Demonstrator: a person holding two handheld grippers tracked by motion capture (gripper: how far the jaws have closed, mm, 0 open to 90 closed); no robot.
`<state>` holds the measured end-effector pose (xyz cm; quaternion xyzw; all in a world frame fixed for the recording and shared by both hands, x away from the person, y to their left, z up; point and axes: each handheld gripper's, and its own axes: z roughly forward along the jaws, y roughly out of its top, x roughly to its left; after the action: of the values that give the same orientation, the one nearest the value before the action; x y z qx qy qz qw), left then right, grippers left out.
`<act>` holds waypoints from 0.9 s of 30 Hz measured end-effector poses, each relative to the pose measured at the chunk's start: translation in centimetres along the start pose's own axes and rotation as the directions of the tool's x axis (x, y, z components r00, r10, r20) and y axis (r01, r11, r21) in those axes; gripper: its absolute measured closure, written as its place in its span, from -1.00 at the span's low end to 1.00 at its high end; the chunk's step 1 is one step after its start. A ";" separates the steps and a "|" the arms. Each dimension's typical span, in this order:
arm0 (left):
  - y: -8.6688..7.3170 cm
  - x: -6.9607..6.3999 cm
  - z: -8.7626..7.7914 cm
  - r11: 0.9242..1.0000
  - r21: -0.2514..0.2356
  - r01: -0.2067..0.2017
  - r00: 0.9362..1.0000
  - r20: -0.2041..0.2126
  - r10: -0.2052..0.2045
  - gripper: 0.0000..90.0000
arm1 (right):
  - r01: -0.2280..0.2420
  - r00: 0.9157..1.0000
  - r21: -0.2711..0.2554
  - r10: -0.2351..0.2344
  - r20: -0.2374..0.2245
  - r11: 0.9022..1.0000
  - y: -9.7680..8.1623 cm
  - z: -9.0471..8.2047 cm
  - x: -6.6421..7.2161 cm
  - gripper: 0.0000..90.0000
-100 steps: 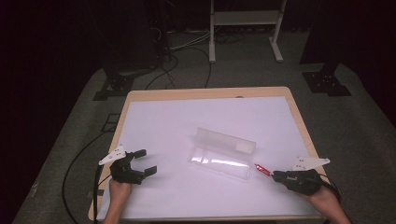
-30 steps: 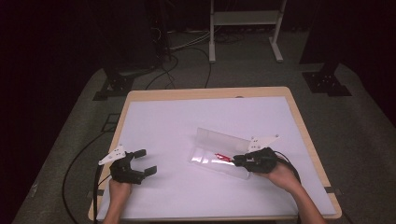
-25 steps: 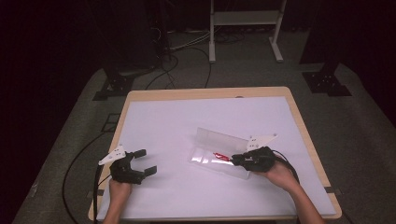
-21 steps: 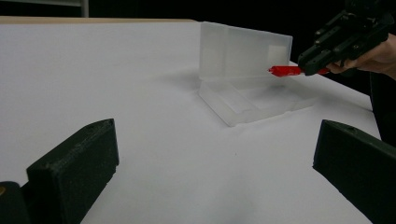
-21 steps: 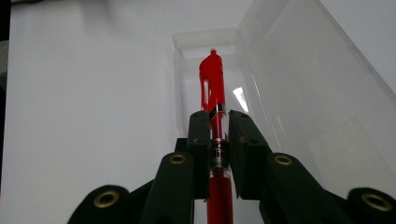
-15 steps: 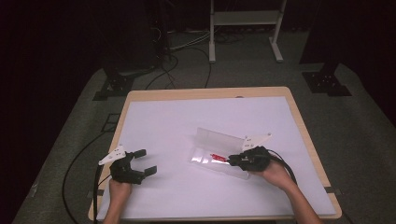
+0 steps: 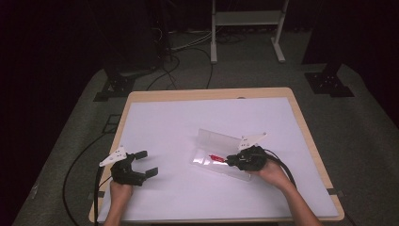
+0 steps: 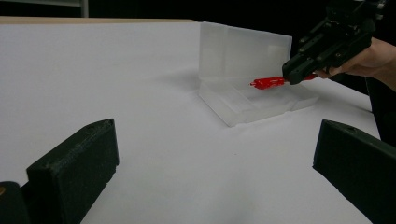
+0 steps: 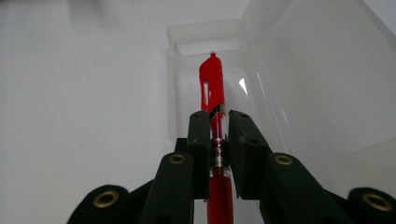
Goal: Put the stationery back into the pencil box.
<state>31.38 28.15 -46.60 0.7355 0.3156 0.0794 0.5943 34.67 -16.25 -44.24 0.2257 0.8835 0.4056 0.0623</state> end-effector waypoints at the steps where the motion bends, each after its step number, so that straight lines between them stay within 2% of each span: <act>1: 0.0 0.0 0.0 1.000 0.000 0.000 1.000 0.000 0.000 -1.00 | 0.003 1.000 0.004 -0.003 -0.002 1.000 0.0 0.2 0.0 0.74; 27: 0.0 0.0 0.0 1.000 -0.002 -0.002 1.000 -0.001 0.002 -1.00 | -0.017 1.000 0.070 0.018 -0.018 0.997 -0.5 2.1 -0.4 0.73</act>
<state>31.38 28.12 -46.59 0.7352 0.3150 0.0807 0.5947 35.47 -15.26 -46.00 0.2317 0.8956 0.3772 0.0427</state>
